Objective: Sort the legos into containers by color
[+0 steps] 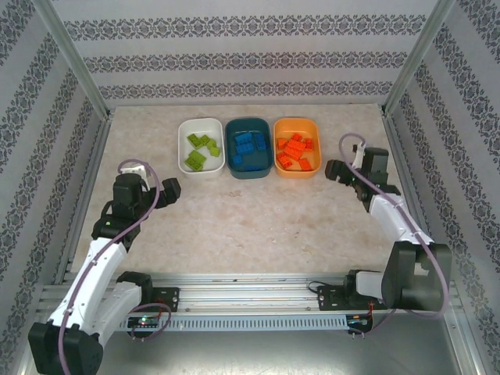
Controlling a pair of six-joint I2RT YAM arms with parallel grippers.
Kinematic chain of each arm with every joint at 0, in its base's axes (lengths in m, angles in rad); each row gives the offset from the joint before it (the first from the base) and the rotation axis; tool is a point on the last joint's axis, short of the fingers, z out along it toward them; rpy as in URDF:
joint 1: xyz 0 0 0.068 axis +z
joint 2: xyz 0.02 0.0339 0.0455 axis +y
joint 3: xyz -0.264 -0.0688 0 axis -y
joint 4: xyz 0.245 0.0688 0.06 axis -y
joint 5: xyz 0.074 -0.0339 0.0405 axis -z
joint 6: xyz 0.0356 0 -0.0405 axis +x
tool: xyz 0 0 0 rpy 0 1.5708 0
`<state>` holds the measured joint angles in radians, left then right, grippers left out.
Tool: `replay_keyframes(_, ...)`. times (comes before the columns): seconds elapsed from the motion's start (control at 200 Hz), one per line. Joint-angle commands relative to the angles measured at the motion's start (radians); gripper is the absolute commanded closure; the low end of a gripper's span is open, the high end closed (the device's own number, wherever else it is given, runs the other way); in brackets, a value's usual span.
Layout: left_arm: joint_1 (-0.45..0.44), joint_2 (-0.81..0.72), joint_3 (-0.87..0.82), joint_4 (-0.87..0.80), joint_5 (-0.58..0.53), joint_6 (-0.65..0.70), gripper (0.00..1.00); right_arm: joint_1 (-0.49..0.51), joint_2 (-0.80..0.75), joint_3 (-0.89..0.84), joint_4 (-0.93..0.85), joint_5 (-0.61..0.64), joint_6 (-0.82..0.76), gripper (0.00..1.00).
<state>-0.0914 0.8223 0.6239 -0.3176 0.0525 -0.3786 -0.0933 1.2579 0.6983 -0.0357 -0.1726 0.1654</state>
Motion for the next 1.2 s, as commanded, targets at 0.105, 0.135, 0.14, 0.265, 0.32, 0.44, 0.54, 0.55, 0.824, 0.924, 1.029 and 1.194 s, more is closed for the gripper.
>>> replay_keyframes(0.105,-0.005,0.045,-0.211,0.462,-0.313,0.124,0.00,0.004,0.091,-0.140,0.459,0.001,-0.074,0.07)
replay_keyframes(0.135,-0.003,0.049,-0.258,0.545,-0.337,0.135,0.00,0.004,0.110,-0.149,0.497,-0.004,-0.080,0.08)
replay_keyframes(0.14,-0.002,0.052,-0.262,0.556,-0.340,0.137,0.00,0.004,0.114,-0.151,0.505,-0.004,-0.080,0.08)
replay_keyframes(0.265,0.042,0.209,-0.275,0.661,-0.379,0.180,0.00,0.003,0.166,-0.202,0.656,-0.011,-0.081,0.08)
replay_keyframes(0.32,0.053,0.290,-0.277,0.743,-0.373,0.182,0.00,0.005,0.191,-0.229,0.721,-0.020,-0.085,0.08)
replay_keyframes(0.44,0.065,0.475,-0.244,0.888,-0.380,0.213,0.00,0.033,0.205,-0.275,0.822,0.003,-0.114,0.07)
replay_keyframes(0.54,0.071,0.578,-0.209,1.004,-0.279,0.314,0.00,0.051,0.218,-0.283,0.843,0.027,-0.131,0.06)
replay_keyframes(0.55,0.070,0.588,-0.206,1.012,-0.269,0.329,0.00,0.054,0.221,-0.283,0.844,0.030,-0.135,0.05)
replay_keyframes(0.824,0.085,0.753,-0.255,1.266,-0.152,0.349,0.00,0.078,0.251,-0.307,0.916,0.112,-0.133,0.02)
replay_keyframes(0.924,0.084,0.763,-0.267,1.310,-0.187,0.339,0.00,0.080,0.251,-0.309,0.916,0.122,-0.131,0.02)
replay_keyframes(1.029,0.084,0.765,-0.266,1.312,-0.187,0.341,0.00,0.082,0.250,-0.308,0.916,0.123,-0.132,0.02)
replay_keyframes(1.194,0.084,0.764,-0.263,1.305,-0.187,0.340,0.00,0.085,0.251,-0.307,0.913,0.130,-0.137,0.02)
